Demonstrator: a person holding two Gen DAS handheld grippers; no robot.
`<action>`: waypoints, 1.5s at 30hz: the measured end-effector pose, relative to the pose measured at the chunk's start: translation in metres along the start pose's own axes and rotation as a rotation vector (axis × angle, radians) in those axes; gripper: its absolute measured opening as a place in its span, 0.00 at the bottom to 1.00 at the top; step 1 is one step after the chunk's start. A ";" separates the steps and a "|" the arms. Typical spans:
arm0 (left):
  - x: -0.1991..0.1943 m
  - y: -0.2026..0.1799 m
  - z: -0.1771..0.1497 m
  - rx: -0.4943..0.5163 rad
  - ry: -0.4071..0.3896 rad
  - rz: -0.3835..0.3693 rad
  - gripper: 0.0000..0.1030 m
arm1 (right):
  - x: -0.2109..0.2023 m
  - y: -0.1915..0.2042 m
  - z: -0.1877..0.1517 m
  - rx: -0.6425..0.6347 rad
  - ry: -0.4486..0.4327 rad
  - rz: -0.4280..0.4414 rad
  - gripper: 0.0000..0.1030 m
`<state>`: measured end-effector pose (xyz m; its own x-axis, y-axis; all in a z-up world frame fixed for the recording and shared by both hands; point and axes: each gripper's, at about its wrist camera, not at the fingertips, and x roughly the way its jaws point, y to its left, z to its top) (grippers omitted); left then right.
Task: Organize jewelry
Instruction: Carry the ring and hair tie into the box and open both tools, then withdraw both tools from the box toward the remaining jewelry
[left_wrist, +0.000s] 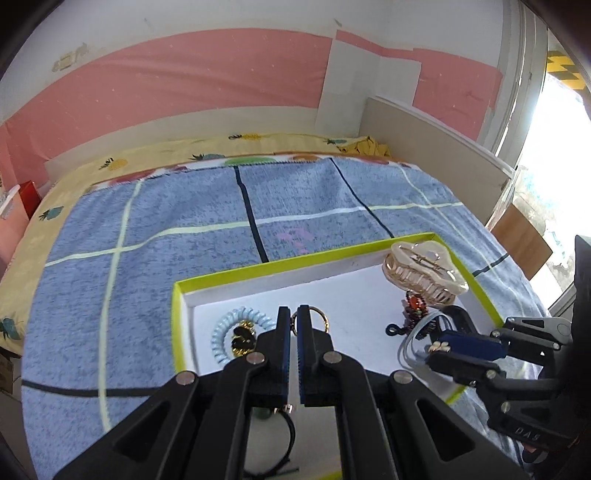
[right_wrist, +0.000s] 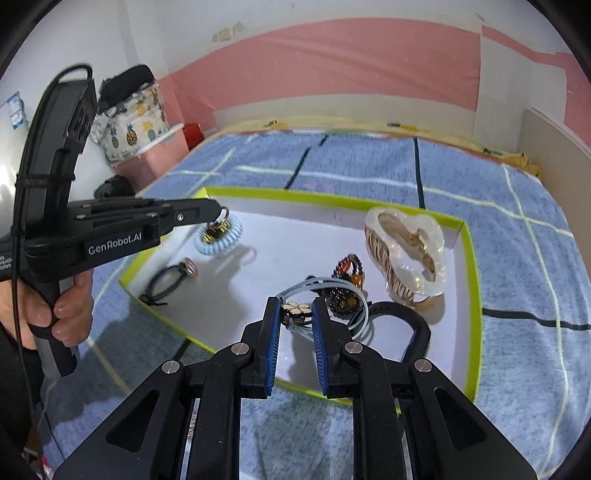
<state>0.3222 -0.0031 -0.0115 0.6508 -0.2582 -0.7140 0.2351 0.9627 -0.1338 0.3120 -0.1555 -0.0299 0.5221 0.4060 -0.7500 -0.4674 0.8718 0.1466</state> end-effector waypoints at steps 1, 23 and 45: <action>0.004 0.000 0.000 0.003 0.007 0.000 0.03 | 0.003 0.000 0.000 0.000 0.011 -0.001 0.17; 0.040 -0.004 0.002 0.023 0.082 -0.003 0.04 | 0.003 0.000 0.001 0.013 0.039 0.028 0.35; -0.061 -0.011 -0.042 -0.051 -0.018 0.052 0.05 | -0.089 0.012 -0.050 0.035 -0.088 0.016 0.35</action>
<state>0.2495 0.0052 0.0042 0.6745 -0.2087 -0.7082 0.1638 0.9776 -0.1321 0.2237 -0.1947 0.0067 0.5764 0.4413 -0.6878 -0.4516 0.8735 0.1820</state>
